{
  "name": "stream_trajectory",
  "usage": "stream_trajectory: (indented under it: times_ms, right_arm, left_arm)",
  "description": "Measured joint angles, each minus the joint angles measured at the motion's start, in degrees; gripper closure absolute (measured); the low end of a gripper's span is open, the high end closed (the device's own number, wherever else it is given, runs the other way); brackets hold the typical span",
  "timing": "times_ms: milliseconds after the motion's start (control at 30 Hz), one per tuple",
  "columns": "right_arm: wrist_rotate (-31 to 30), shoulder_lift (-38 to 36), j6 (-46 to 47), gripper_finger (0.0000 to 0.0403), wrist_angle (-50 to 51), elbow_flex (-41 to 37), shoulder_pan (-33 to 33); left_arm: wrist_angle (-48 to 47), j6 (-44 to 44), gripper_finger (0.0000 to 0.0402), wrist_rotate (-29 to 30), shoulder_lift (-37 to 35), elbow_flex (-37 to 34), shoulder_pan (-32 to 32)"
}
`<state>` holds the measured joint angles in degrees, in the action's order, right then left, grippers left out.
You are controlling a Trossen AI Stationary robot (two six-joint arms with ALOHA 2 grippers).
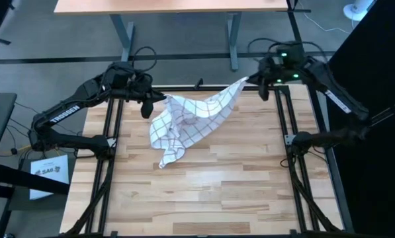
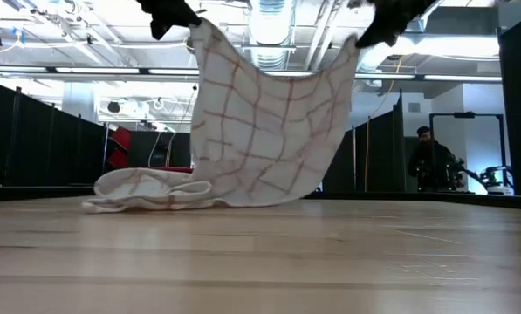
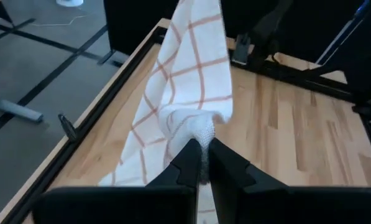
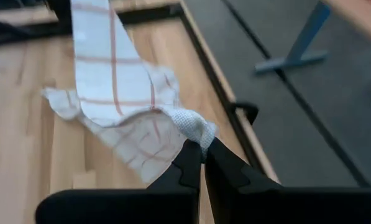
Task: Roll towel
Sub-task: Roll the white squared towel
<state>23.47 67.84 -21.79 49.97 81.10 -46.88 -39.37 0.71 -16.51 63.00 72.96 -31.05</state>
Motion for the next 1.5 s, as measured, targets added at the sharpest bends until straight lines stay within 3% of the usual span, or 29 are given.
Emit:
stream_trajectory:
  times_ms: [267,400,567,1267,1500]
  right_arm:
    - [4.92,-7.21,3.19,0.0403,-3.47,0.04,-5.46]
    - [9.35,-8.22,5.74,0.0403,-7.09,0.06,-7.65]
    - [10.61,-7.42,6.94,0.0403,-9.13,3.03,-8.06]
    - [11.12,6.46,8.42,0.0403,-2.04,35.1,-12.75]
    - [11.2,10.26,8.42,0.0403,-1.72,40.67,-12.78]
  left_arm:
    - [-0.16,0.56,0.0393,-0.13,0.04,7.0,-0.54]
    - [-0.19,0.79,0.0393,-0.11,0.02,11.83,-1.25]
    - [-1.04,1.62,0.0393,-0.15,-0.02,17.05,-2.1]
    - [-3.26,3.39,0.0393,-0.09,0.04,26.52,-5.81]
    - [-3.29,4.05,0.0393,-0.11,0.02,30.05,-6.03]
